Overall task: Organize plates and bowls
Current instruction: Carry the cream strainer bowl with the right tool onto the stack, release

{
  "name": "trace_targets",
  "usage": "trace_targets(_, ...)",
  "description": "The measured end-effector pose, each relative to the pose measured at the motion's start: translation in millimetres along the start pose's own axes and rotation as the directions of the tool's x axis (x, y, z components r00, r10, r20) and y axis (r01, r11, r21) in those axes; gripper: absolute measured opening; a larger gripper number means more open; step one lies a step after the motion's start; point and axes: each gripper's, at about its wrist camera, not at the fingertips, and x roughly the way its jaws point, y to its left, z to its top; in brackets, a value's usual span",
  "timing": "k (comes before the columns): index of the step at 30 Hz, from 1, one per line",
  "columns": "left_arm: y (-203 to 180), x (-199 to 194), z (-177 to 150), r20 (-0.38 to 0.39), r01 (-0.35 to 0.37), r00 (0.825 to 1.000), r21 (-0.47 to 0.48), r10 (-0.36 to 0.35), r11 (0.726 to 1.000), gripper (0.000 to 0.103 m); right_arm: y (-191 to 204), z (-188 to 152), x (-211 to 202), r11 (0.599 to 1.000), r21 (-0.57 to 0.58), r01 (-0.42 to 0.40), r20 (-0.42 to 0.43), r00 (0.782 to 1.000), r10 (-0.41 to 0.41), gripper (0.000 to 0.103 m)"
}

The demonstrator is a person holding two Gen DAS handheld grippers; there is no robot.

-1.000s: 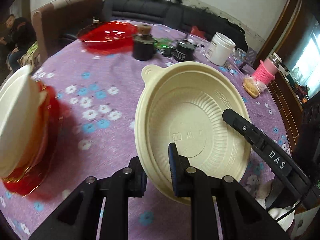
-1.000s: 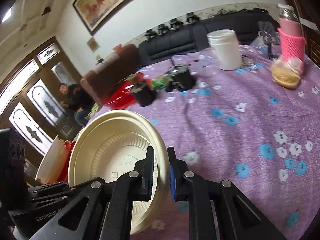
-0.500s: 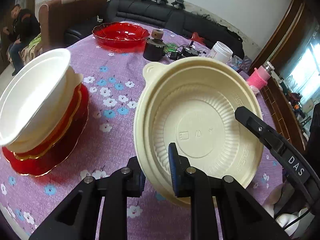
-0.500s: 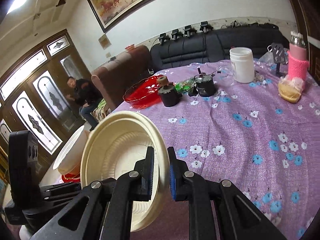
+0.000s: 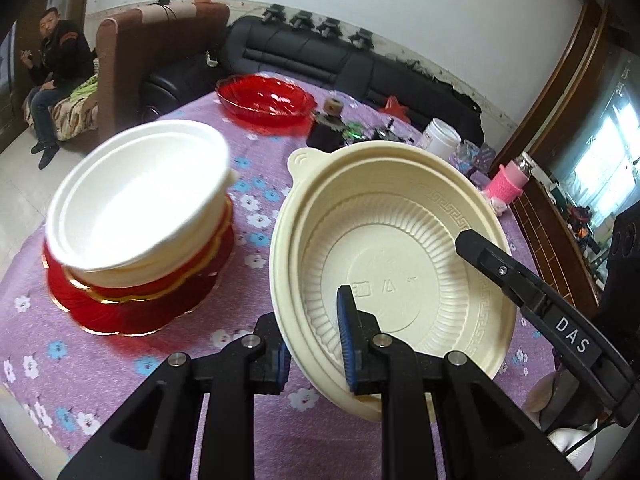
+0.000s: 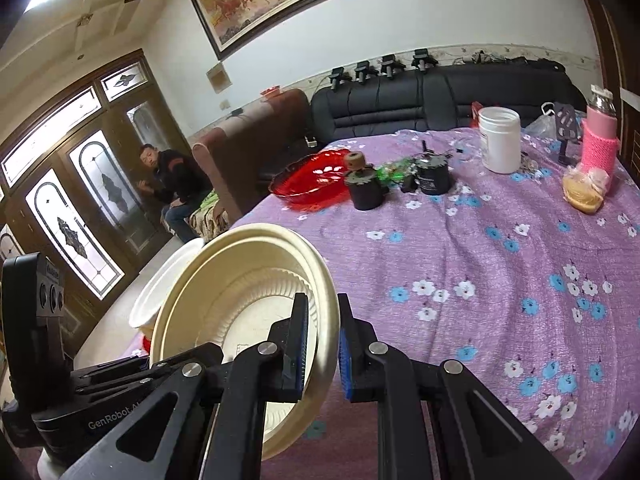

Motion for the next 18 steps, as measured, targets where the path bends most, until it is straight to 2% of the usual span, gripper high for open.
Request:
trace_targets(8, 19.7, -27.5, -4.9, 0.091, -0.084, 0.992, 0.01, 0.083, 0.996, 0.018, 39.4, -3.3, 0.8, 0.999, -0.048, -0.026, 0.012, 1.0, 0.027, 0.016)
trace_targets(14, 28.6, -55.1, -6.4, 0.208, -0.195, 0.961, 0.034, 0.184, 0.98, 0.018, 64.9, -3.5, 10.4, 0.996, -0.078, -0.046, -0.001, 0.999, 0.046, 0.016)
trace_targets(18, 40.2, -65.3, -4.3, 0.237, -0.214, 0.95, 0.027, 0.202, 0.977, 0.018, 81.0, -2.5, 17.2, 0.994, -0.094, -0.058, -0.009, 0.998, 0.057, 0.016)
